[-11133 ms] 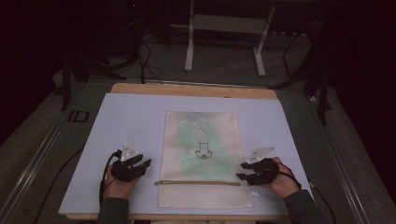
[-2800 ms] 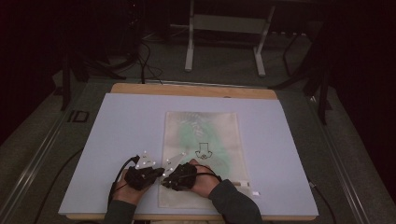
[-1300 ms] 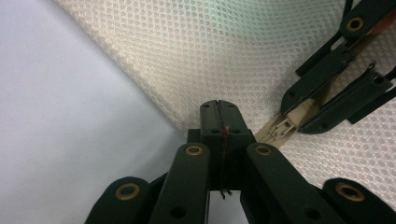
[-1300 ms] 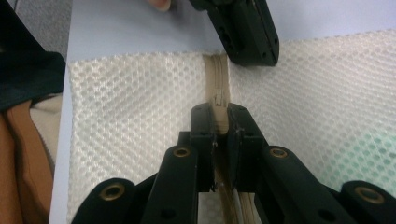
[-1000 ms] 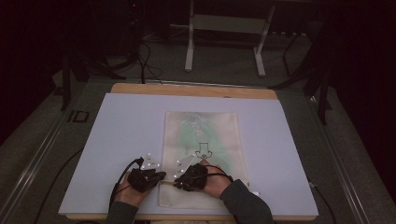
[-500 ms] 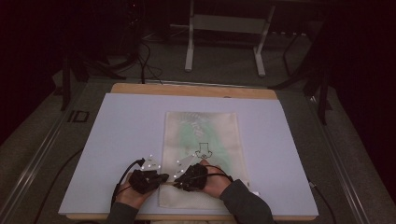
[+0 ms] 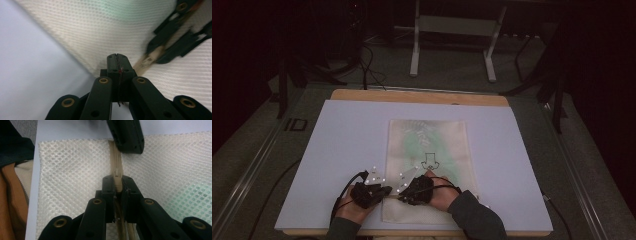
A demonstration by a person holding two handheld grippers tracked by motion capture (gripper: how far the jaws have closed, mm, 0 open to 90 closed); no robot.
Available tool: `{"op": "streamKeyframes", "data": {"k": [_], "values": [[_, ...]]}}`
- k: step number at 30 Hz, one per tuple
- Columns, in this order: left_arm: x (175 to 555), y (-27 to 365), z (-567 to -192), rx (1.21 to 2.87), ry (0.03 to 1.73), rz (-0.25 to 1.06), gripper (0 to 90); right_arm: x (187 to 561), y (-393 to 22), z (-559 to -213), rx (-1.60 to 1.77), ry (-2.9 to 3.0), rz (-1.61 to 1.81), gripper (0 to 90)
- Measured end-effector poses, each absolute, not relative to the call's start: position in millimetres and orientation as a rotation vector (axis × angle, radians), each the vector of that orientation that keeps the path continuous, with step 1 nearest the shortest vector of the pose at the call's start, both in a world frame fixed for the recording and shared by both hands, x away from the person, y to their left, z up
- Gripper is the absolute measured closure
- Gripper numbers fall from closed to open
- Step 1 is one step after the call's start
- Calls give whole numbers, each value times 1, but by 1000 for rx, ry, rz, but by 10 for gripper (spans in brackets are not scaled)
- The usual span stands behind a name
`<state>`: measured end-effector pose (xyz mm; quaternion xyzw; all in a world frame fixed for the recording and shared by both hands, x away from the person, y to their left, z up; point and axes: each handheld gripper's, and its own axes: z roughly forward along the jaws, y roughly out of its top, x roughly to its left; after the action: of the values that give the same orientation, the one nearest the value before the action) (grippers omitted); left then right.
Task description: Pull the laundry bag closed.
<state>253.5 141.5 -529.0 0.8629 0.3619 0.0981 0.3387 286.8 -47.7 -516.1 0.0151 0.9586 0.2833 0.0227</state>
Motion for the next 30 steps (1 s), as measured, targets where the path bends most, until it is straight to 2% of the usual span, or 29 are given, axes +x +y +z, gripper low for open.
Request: {"op": "streamKeyframes", "data": {"k": [30], "values": [[255, 143, -530, 2235, 955, 236, 894, 284, -70, -509, -5, 2970, 753, 824]]}}
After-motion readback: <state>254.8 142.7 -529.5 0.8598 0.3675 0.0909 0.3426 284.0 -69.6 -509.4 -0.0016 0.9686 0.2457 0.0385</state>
